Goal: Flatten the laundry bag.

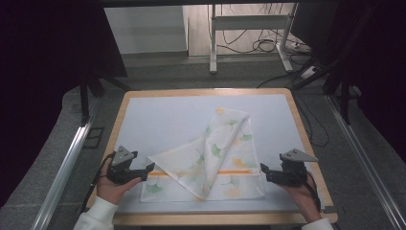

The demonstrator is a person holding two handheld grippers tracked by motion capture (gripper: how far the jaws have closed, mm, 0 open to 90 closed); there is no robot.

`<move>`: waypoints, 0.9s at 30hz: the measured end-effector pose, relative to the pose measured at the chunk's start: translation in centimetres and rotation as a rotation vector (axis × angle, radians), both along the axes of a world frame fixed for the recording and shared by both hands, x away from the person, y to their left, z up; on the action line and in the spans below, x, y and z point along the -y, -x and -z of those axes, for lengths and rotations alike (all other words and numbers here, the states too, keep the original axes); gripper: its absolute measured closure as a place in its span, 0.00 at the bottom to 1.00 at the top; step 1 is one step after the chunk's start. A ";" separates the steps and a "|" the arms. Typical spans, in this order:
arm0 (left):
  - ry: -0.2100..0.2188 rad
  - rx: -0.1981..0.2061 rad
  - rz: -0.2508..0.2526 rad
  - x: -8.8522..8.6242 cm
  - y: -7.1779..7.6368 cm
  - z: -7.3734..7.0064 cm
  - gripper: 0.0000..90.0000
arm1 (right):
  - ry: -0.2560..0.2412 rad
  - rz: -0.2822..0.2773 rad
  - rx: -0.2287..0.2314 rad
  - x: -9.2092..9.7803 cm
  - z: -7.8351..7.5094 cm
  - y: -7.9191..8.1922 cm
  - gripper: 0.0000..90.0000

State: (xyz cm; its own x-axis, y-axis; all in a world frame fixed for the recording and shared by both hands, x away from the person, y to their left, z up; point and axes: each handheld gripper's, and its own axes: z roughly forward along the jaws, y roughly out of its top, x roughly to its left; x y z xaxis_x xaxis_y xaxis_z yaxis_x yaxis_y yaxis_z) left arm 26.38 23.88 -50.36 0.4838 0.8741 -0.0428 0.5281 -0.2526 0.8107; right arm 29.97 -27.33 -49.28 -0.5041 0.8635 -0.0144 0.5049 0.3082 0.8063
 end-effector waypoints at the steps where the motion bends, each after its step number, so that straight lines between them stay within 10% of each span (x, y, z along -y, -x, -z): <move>1: 0.006 -0.002 -0.008 0.1 0.2 0.0 0.22 | 0.004 -0.008 0.005 -0.1 0.0 0.0 0.21; 27: 0.004 0.038 0.019 1.4 1.0 0.1 0.26 | 0.034 -0.049 -0.025 -0.4 0.7 0.4 0.29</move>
